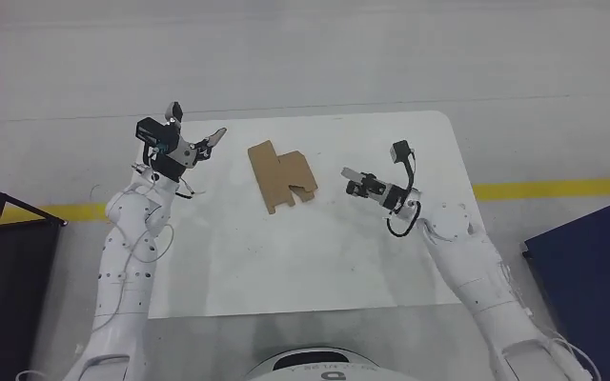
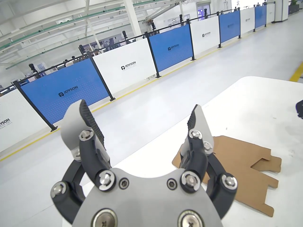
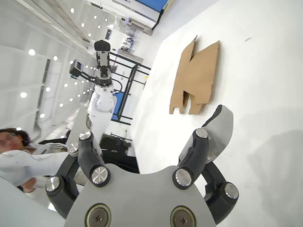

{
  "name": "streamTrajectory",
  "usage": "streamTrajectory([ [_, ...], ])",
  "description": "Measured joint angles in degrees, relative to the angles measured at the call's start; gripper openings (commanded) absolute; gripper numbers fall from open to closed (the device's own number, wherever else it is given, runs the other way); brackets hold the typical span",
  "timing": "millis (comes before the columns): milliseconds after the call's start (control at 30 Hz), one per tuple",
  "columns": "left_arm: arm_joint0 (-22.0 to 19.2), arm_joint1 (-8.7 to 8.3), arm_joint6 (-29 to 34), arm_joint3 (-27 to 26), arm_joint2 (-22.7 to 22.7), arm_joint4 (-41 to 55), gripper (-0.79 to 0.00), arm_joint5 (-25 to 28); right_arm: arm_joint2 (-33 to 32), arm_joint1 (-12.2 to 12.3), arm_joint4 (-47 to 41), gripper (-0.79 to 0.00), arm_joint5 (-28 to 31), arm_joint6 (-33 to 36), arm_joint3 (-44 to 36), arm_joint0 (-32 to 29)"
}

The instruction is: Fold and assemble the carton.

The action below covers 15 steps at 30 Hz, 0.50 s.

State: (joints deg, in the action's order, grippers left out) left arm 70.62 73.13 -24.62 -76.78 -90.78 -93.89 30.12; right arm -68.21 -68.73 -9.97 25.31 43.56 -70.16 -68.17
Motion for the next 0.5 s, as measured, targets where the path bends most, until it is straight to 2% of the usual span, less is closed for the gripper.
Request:
streamTrajectory([
  [233,0.0,0.0,0.0,0.0,0.0,0.0,0.0,0.0,8.7,-2.3,5.8,-0.175,-7.1,-0.3,6.3,6.8],
  [367,0.0,0.0,0.0,0.0,0.0,0.0,0.0,0.0,11.3,-3.2,6.5,-0.246,-7.8,-0.6,10.2,9.1],
  [433,0.0,0.0,0.0,0.0,0.0,0.0,0.0,0.0,11.9,-3.6,6.3,-0.252,-8.0,-1.0,11.6,10.0],
  [500,0.0,0.0,0.0,0.0,0.0,0.0,0.0,0.0,12.4,-3.9,6.0,-0.225,-8.2,-1.7,12.6,10.6],
])
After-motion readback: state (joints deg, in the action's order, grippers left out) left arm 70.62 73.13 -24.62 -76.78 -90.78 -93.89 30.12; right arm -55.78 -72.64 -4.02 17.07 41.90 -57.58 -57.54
